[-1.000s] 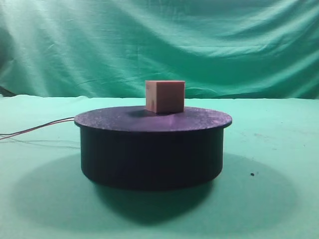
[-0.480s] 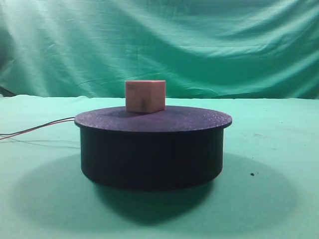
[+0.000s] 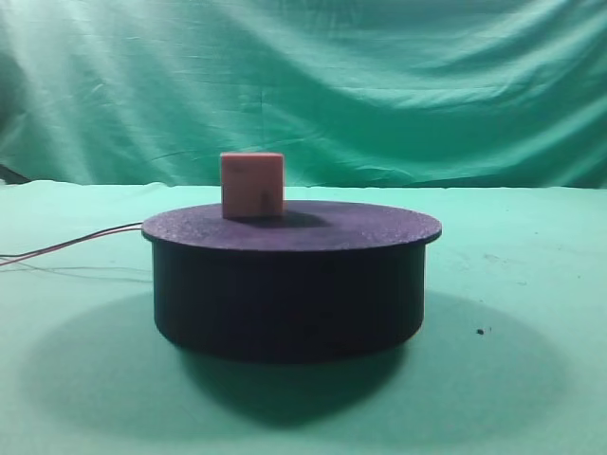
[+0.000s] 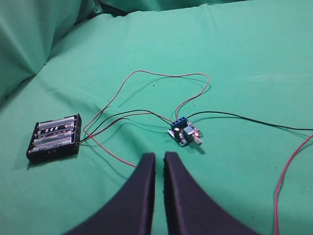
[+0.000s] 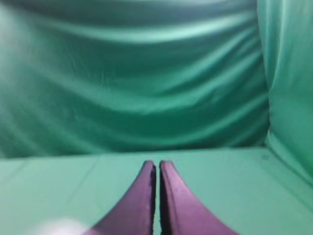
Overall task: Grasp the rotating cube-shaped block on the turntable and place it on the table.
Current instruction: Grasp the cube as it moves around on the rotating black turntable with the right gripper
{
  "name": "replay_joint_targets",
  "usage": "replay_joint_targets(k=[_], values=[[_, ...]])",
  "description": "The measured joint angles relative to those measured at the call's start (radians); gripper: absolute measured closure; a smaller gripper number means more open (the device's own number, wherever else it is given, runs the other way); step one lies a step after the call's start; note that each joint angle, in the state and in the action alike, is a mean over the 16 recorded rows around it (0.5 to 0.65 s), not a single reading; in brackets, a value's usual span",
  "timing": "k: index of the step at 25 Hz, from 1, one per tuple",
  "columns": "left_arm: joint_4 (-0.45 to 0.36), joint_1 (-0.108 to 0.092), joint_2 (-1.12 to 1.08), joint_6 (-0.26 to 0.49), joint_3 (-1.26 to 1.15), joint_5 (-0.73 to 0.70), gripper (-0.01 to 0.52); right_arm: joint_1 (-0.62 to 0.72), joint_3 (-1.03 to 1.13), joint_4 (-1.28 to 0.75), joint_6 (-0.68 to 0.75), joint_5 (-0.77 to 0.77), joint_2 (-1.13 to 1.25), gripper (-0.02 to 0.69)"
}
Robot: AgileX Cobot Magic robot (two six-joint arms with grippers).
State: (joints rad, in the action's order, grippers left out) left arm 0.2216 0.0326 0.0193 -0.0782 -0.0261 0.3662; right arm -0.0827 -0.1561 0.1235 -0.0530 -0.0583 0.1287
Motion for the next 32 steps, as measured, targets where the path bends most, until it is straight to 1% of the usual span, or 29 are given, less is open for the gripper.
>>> replay_joint_targets(k=[7,11,22,25,29,32], values=[[0.0,0.0,0.0,0.0,0.0,0.0,0.514,-0.017,-0.171,0.069,-0.013,-0.34,0.201,0.665],[0.0,0.0,0.0,0.0,0.0,0.0,0.514,-0.046,-0.219,0.118,-0.059,-0.462,0.305,0.665],[0.0,0.0,0.0,0.0,0.0,0.0,0.514,-0.151,-0.313,0.239,-0.178,-0.646,0.64,0.665],[0.0,0.0,0.0,0.0,0.0,0.0,0.514,-0.211,-0.364,0.243,-0.166,-0.677,0.757,0.665],[0.0,0.0,0.0,0.0,0.0,0.0,0.514,-0.325,-0.451,0.212,-0.116,-0.701,0.908,0.665],[0.0,0.0,0.0,0.0,0.0,0.0,0.514,-0.423,-0.521,0.179,-0.07,-0.699,1.003,0.646]])
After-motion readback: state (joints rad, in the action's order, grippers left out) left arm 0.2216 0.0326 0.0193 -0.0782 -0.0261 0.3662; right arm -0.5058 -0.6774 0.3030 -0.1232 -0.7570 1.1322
